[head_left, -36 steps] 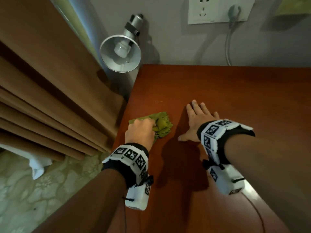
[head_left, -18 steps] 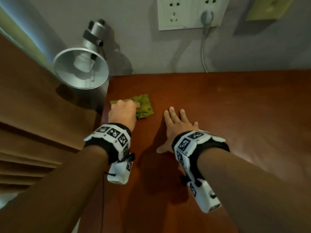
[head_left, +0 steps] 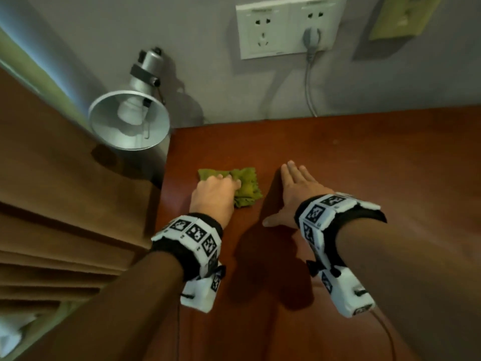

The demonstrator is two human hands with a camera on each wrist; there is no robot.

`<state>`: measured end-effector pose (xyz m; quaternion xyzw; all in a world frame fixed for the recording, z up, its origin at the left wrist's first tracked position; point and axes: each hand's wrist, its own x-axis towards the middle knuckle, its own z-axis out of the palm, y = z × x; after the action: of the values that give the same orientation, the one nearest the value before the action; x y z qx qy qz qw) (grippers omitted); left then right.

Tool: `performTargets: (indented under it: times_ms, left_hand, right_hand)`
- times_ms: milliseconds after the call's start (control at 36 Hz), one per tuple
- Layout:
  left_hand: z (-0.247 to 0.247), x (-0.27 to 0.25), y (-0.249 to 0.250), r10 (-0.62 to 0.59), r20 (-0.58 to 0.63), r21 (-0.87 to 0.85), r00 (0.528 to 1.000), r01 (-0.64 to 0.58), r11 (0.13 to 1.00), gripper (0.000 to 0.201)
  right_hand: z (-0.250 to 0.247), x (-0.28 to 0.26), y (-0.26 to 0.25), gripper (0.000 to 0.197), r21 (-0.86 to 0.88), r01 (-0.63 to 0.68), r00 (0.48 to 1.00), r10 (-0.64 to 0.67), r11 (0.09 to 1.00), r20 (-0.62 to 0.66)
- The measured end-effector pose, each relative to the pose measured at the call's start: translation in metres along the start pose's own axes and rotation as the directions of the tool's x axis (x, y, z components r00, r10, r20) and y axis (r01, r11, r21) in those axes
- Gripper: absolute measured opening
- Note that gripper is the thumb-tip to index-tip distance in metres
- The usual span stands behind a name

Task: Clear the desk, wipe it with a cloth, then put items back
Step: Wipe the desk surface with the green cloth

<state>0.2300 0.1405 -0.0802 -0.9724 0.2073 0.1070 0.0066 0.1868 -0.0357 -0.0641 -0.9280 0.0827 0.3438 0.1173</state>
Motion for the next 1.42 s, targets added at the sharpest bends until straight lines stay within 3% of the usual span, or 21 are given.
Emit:
performTargets:
  times_ms: [111,250,417,694,805,944,1139,1250,1417]
  left_hand:
    - [-0.006,0.027,0.018,0.02,-0.019,-0.003,1.0,-0.02,1.0,0.047]
    - [-0.007,0.049,0.034,0.124,-0.062,0.037,0.99,-0.122,0.992,0.045]
    - [-0.016,0.092,0.062,0.167,-0.097,0.047,0.981,-0.163,0.985,0.046]
    - [-0.034,0.146,0.098,0.187,-0.07,0.069,0.98,-0.182,0.981,0.043]
    - [-0.038,0.125,0.107,0.194,-0.058,0.053,0.979,-0.191,0.98,0.042]
    - [-0.033,0.056,0.107,0.197,0.052,0.015,0.979,-0.198,0.98,0.035]
    - [-0.018,-0.012,0.127,0.195,0.063,-0.002,0.979,-0.195,0.981,0.03]
    - [-0.015,-0.046,0.153,0.196,0.069,-0.026,0.978,-0.194,0.981,0.03]
    - [-0.003,-0.089,0.203,0.135,0.066,-0.001,0.989,-0.135,0.991,0.035]
  right_hand:
    - [-0.013,0.005,0.035,0.133,0.058,-0.112,0.99,0.116,0.992,-0.077]
    - [-0.027,0.016,0.059,0.136,0.094,-0.218,0.976,0.22,0.971,-0.003]
    - [-0.034,0.02,0.054,0.136,0.108,-0.238,0.97,0.232,0.965,0.073]
    - [-0.028,0.024,0.062,0.137,0.209,-0.193,0.981,0.185,0.959,0.06]
    - [-0.026,0.025,0.067,0.137,0.2,-0.209,0.977,0.213,0.957,0.001]
    - [-0.019,0.023,0.064,0.134,0.188,-0.182,0.974,0.202,0.965,-0.098]
    - [0.014,-0.025,0.075,0.111,0.129,-0.138,0.975,0.157,0.982,-0.156]
    - [0.018,-0.069,0.109,0.095,0.098,-0.163,0.971,0.178,0.982,-0.161]
    - [0.038,-0.134,0.198,0.106,0.007,-0.235,0.965,0.235,0.972,-0.114]
